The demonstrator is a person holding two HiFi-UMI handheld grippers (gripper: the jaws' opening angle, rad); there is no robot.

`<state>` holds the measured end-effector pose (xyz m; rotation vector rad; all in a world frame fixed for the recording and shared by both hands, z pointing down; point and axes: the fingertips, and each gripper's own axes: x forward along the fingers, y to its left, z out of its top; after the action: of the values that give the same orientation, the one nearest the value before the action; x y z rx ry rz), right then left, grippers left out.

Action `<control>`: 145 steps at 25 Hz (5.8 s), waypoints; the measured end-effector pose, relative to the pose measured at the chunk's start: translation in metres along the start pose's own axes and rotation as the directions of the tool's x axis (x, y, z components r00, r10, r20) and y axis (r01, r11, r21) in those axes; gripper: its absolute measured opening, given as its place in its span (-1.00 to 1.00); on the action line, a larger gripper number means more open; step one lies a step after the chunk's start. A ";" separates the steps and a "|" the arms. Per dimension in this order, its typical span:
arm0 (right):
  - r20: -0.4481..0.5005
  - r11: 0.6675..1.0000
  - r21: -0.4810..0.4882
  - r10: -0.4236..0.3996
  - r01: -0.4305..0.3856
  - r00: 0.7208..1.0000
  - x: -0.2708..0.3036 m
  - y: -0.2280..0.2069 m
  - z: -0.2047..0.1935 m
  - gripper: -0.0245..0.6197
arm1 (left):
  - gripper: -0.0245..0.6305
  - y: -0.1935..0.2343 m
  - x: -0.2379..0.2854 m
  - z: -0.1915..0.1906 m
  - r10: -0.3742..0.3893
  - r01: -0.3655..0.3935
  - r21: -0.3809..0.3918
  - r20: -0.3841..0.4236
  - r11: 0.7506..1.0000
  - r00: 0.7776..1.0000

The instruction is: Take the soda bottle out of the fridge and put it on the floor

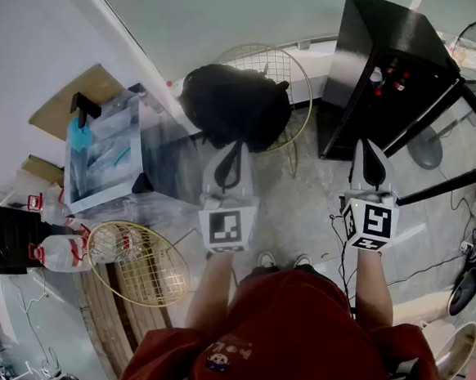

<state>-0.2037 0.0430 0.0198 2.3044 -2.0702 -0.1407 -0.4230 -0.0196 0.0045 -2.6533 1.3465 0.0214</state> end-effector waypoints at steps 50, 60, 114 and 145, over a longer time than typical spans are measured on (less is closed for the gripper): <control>-0.047 0.973 0.049 -0.223 0.225 0.974 -0.070 -0.038 -0.025 -0.93 | -0.93 -0.071 0.011 -0.017 -0.248 0.248 -0.040 -0.008 0.968 0.969; -0.057 0.963 0.058 -0.259 0.263 0.964 -0.078 -0.147 -0.038 -0.93 | -0.93 -0.176 0.077 -0.003 -0.298 0.298 -0.048 0.012 0.953 0.954; 0.072 0.982 0.040 -0.189 0.187 0.979 -0.005 -0.342 -0.079 -0.93 | -0.93 -0.381 0.245 -0.019 -0.327 0.331 -0.078 0.052 0.940 0.943; -0.258 0.971 0.111 -0.179 0.213 0.949 0.114 -0.323 -0.158 -0.93 | -0.93 -0.305 0.326 -0.117 -0.353 0.328 -0.170 -0.144 0.929 0.924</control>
<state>0.1430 -0.0402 0.1433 2.4566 -1.7816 0.2794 0.0078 -0.1222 0.1346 -3.0374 0.9328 -0.1655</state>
